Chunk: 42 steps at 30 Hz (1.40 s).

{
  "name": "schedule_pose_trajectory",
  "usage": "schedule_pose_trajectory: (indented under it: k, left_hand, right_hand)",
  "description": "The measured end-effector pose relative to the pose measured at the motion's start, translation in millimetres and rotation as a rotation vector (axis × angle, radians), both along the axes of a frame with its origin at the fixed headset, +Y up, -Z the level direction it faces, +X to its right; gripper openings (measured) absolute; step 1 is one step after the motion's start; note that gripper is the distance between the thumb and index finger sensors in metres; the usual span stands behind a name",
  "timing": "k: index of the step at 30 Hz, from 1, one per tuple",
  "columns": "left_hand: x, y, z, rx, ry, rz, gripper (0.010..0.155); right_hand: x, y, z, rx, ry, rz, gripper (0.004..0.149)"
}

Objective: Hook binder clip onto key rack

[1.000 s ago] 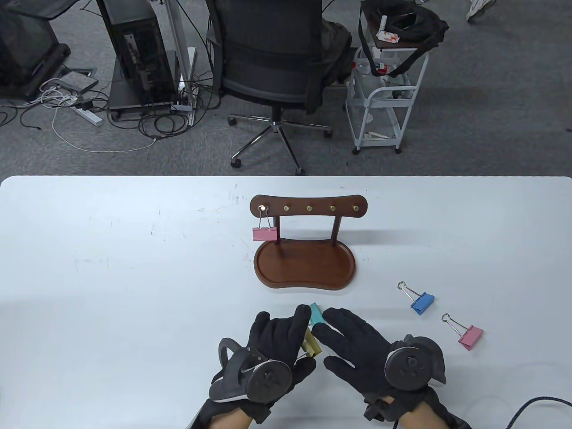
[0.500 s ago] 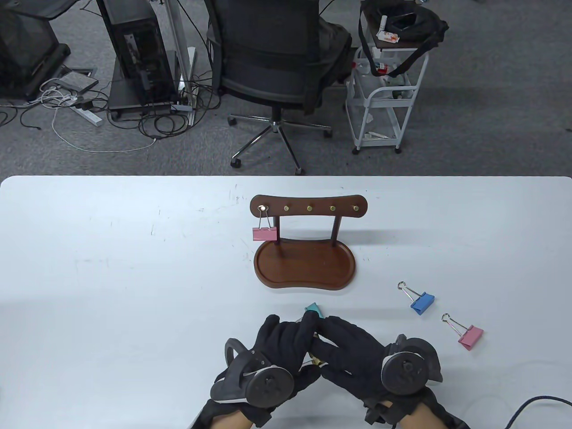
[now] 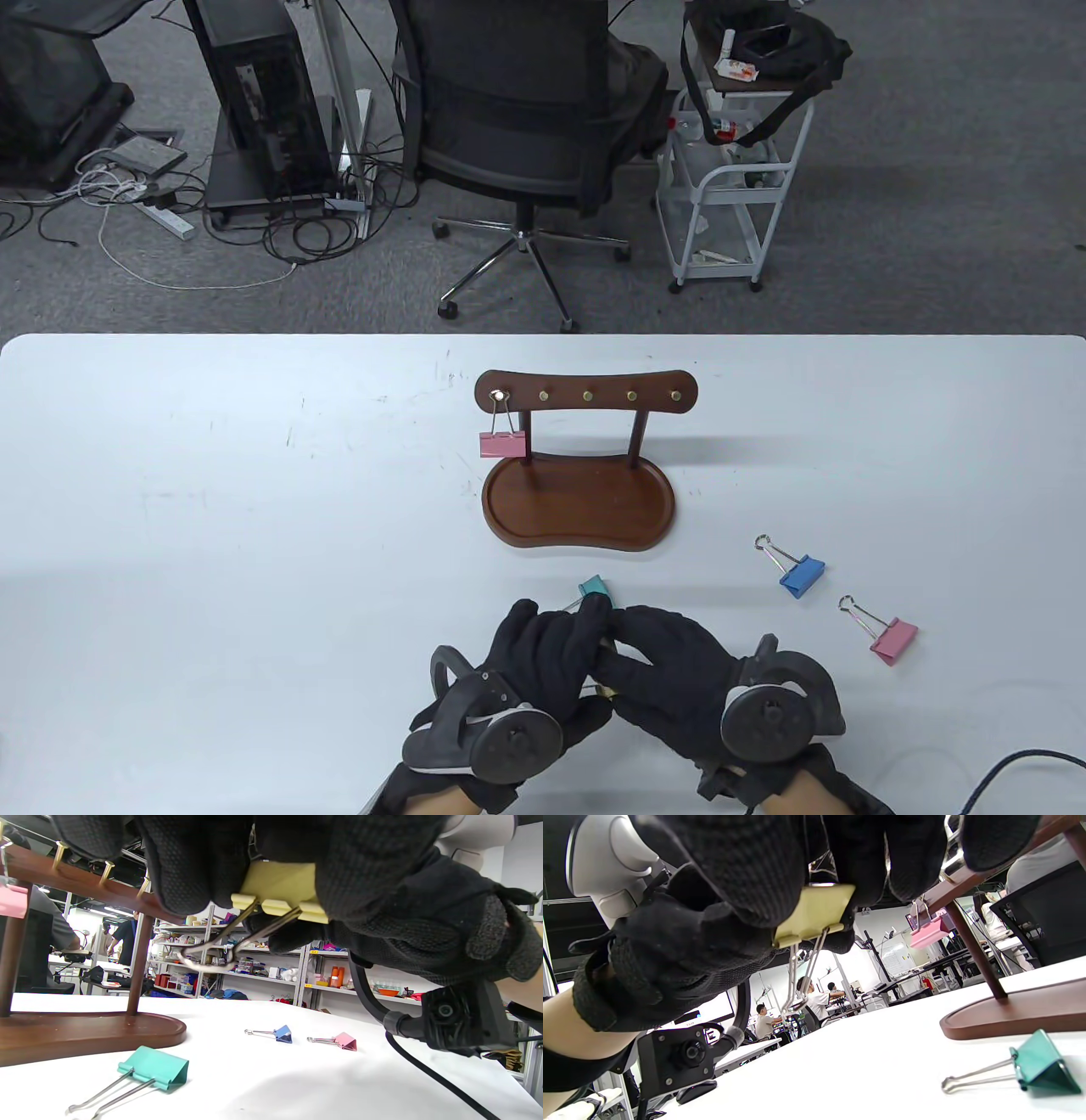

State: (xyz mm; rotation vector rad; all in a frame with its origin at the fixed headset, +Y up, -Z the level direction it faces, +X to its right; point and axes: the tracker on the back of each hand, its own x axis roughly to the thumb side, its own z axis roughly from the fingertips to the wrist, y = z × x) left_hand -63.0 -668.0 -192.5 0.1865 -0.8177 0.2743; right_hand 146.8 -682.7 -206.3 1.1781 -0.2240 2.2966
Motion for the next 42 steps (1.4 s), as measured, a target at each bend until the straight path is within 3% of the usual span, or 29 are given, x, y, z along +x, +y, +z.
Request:
schedule_pose_trajectory:
  k: [4, 13, 27, 34, 42]
  left_hand:
    - [-1, 1, 1, 0.021, 0.018, 0.008, 0.103]
    - [-5, 2, 2, 0.071, 0.107, 0.056, 0.096]
    - [-21, -7, -15, -0.001, 0.297, 0.051, 0.093]
    - [-23, -9, -19, -0.028, 0.343, 0.046, 0.092]
    - [-28, -12, -20, -0.064, 0.386, 0.047, 0.091]
  right_hand:
    - [1, 3, 1, 0.051, -0.034, -0.024, 0.064]
    - [10, 7, -1, 0.048, -0.108, -0.051, 0.061]
    - [16, 21, -6, 0.111, -0.29, -0.13, 0.067]
    - [17, 37, -18, 0.103, -0.414, -0.181, 0.069]
    - [7, 72, -35, 0.135, -0.527, -0.203, 0.068]
